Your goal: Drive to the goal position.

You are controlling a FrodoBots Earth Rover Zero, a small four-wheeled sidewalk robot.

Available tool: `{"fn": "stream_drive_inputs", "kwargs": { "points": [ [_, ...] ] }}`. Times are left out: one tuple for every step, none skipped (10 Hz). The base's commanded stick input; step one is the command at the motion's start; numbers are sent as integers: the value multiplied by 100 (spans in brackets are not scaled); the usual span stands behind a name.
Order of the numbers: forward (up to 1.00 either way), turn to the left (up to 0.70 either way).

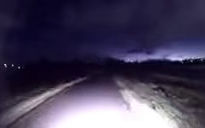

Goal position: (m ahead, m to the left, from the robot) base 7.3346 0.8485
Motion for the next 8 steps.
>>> {"fn": "stream_drive_inputs", "kwargs": {
  "points": [
    [85,26],
    [85,13],
    [85,0],
    [85,0],
    [85,0],
    [85,0],
    [85,0],
    [85,0]
  ]
}}
